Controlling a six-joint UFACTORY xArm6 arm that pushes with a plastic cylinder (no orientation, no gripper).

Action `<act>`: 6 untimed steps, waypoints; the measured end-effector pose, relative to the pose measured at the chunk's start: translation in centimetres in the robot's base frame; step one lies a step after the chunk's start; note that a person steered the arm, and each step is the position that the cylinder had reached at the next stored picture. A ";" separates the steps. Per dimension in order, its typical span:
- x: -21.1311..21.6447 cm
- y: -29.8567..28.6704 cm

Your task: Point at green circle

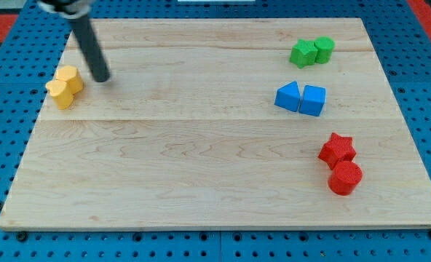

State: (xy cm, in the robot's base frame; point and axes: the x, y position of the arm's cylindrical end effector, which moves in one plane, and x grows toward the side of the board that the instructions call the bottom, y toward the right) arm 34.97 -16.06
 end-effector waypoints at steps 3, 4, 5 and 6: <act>-0.6 35.2; -2.9 39.5; -5.0 39.8; -5.2 39.8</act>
